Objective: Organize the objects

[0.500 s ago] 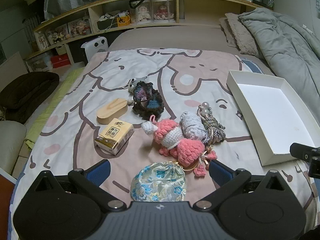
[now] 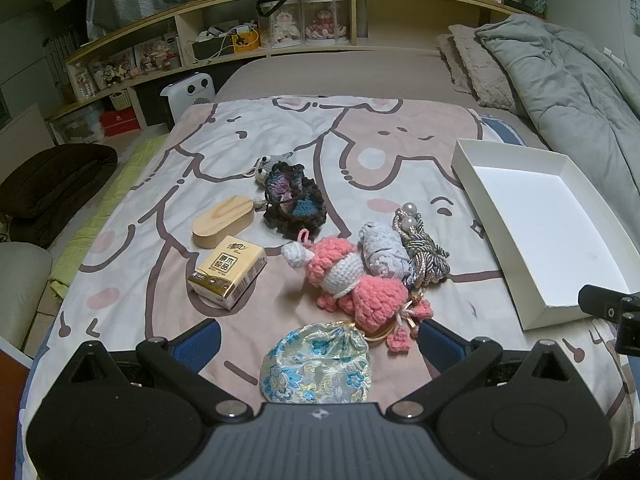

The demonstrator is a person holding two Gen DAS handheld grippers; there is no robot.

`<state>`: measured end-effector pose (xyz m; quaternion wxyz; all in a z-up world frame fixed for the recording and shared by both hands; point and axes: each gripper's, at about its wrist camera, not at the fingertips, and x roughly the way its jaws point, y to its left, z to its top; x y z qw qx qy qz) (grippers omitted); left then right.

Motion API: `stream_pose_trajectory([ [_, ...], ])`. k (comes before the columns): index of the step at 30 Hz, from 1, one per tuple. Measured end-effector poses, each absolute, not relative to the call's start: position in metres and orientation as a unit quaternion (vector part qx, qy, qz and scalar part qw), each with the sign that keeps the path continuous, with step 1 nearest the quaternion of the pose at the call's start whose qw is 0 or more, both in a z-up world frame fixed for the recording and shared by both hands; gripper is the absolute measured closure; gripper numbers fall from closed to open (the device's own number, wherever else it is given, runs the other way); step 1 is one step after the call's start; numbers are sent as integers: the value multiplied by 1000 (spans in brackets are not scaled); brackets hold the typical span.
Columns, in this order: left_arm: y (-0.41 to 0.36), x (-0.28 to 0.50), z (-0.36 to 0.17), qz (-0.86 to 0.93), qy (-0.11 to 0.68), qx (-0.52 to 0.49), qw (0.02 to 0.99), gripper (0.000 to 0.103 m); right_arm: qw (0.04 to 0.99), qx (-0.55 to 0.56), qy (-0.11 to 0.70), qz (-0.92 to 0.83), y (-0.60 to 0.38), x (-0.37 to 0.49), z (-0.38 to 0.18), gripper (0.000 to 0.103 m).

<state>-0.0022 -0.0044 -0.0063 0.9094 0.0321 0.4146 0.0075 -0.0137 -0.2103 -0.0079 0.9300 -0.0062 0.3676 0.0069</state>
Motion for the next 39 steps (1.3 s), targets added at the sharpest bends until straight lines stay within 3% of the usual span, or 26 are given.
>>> stream_pose_trajectory([
  [39, -5, -1, -6, 6, 416, 34, 909, 0, 928, -7, 372, 6, -209, -13, -13, 0],
])
